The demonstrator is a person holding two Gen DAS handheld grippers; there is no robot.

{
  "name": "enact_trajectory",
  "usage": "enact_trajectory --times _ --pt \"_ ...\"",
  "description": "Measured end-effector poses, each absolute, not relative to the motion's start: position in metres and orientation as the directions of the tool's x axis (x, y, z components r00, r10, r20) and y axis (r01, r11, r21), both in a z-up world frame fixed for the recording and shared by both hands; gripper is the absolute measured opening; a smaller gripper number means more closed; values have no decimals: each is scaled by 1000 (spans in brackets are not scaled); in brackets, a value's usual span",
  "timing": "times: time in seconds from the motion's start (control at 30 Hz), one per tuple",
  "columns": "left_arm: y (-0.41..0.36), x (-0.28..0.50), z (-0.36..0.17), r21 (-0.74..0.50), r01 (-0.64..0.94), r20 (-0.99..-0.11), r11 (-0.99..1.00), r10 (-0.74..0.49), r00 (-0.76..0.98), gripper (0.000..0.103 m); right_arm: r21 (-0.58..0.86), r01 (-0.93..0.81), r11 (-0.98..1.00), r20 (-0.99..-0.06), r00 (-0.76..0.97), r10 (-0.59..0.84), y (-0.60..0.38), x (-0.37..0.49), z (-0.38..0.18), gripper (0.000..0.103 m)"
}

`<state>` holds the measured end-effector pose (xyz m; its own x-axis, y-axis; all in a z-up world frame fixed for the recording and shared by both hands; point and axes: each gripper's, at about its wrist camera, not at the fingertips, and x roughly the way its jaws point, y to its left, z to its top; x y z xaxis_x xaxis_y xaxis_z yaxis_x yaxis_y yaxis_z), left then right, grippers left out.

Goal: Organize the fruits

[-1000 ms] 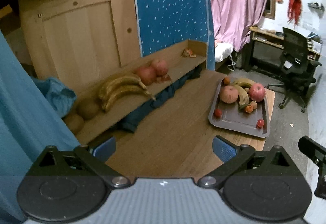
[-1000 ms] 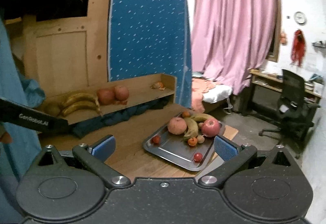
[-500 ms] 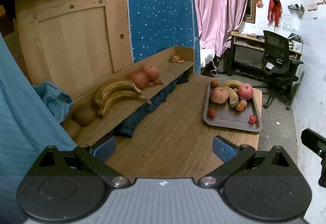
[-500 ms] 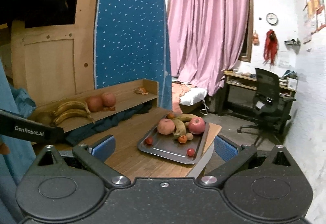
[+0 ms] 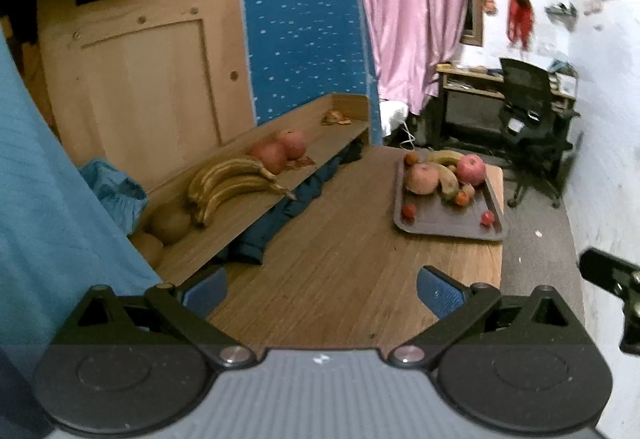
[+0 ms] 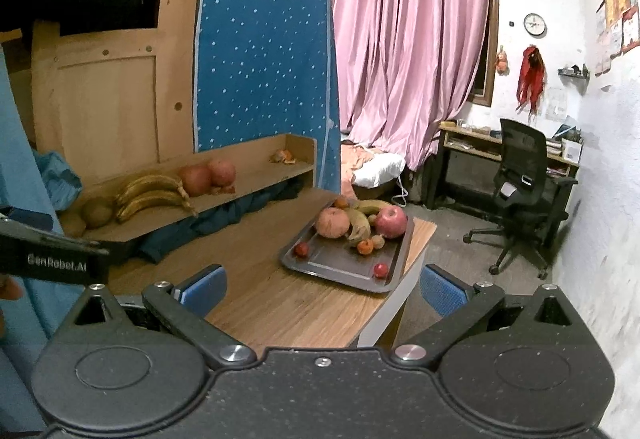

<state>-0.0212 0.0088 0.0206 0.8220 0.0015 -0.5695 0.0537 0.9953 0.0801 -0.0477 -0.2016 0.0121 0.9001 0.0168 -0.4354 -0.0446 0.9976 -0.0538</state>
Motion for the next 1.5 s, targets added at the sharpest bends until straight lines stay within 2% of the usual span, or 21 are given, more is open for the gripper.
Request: enact_trajectory --times 0.27,0.4,0.73,1.5 --pt "-3 -33 22 82 53 -563 995 2 827 103 -60 -25 998 -421 907 -2 -214 -60 13 102" --pt "-19 -36 23 79 70 -584 994 -11 812 103 -33 25 999 -453 891 -37 -235 -69 14 102" --pt "-33 -45 7 55 73 -629 996 -22 777 103 -47 19 999 -488 872 -40 -255 -76 5 102" --pt "-33 -55 9 76 58 -623 995 2 782 103 -40 9 999 -531 847 -29 -255 -71 0 102"
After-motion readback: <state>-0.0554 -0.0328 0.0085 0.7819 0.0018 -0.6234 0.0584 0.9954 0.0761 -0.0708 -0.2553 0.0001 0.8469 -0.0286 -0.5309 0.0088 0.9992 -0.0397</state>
